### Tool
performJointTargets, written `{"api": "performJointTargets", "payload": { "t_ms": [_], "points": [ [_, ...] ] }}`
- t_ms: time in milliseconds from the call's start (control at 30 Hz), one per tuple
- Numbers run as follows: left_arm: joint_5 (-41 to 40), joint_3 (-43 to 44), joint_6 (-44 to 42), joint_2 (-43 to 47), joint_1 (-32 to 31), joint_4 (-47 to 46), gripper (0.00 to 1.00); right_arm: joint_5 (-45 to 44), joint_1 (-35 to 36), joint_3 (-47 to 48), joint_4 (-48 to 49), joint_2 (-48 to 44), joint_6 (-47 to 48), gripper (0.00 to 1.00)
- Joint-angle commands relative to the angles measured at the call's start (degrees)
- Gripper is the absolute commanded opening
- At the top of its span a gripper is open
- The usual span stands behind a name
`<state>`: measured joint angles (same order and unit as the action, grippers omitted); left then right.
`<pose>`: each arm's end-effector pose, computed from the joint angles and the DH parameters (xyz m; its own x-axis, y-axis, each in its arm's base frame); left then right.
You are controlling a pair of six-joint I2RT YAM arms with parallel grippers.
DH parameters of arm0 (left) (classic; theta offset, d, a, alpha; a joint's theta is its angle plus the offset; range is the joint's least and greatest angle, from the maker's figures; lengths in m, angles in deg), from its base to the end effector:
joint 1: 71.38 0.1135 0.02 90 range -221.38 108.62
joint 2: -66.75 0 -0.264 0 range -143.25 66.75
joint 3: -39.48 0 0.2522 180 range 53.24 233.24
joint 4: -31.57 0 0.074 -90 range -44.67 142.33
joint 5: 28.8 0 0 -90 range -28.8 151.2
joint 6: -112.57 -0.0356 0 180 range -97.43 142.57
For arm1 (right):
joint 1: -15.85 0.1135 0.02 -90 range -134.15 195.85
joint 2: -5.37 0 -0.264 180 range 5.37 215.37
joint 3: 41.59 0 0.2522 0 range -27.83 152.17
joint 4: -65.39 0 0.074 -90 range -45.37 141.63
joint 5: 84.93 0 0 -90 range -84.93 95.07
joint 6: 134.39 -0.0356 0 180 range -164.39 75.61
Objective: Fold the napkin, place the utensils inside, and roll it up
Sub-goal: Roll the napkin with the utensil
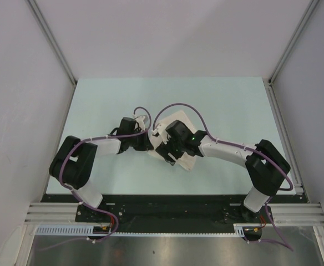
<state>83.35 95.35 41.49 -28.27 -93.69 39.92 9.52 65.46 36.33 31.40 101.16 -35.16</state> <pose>0.2826 -0.1305 0.1384 -0.8357 0.0183 -0.5490 0.3344 0.8099 -0.4820 0.2275 0.2716 0.2126 -0.3763 -0.6891 -0.6194 -0.8619 0.5056 -0.0388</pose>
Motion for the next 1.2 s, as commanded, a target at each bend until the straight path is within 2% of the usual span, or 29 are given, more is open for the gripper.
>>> {"api": "performJointTargets", "payload": {
  "t_ms": [0, 233, 367, 633, 833, 867, 933, 967, 1100, 1167],
  "points": [
    [-0.5, 1.5, -0.9, -2.1, 0.3, 2.2, 0.0, -10.6, 2.3, -0.9, 1.3, 0.1, 3.5, 0.82],
    [-0.3, 2.1, -0.7, -3.0, 0.8, 2.9, 0.0, -13.2, 4.6, -2.2, -0.2, 1.2, 2.5, 0.75],
    [-0.2, 2.2, -0.5, -3.3, 0.9, 3.0, 0.0, -14.9, 5.6, -2.7, -0.9, 1.3, 1.7, 0.6],
    [0.9, 2.3, 0.2, -3.5, 1.7, 2.6, 0.0, -14.9, 6.4, -4.3, -2.5, 2.5, -0.7, 0.45],
    [1.7, 2.5, 0.6, -3.8, 2.2, 2.1, 0.0, -11.7, 5.4, -4.0, -4.6, 5.4, -1.9, 0.28],
    [1.9, 2.5, 0.7, -3.7, 2.2, 2.0, 0.0, -9.3, 5.1, -3.8, -5.0, 5.8, -2.1, 0.22],
    [2.0, 2.6, 0.7, -3.5, 2.4, 1.9, 0.0, -6.0, 3.6, -2.8, -6.1, 6.5, -2.3, 0.18],
    [2.2, 2.7, 0.9, -3.4, 2.3, 1.9, 0.0, -1.4, 2.7, -2.3, -7.2, 6.9, -2.5, 0.12],
    [2.9, 3.6, 1.3, -2.5, 3.0, 1.9, 0.0, 11.2, -1.2, -0.3, -9.9, 8.4, -2.6, 0.03],
    [3.2, 3.9, 2.0, -1.3, 3.2, 2.1, 0.09, 18.7, -3.4, 1.0, -11.7, 9.4, -2.6, 0.0]
  ]
}}
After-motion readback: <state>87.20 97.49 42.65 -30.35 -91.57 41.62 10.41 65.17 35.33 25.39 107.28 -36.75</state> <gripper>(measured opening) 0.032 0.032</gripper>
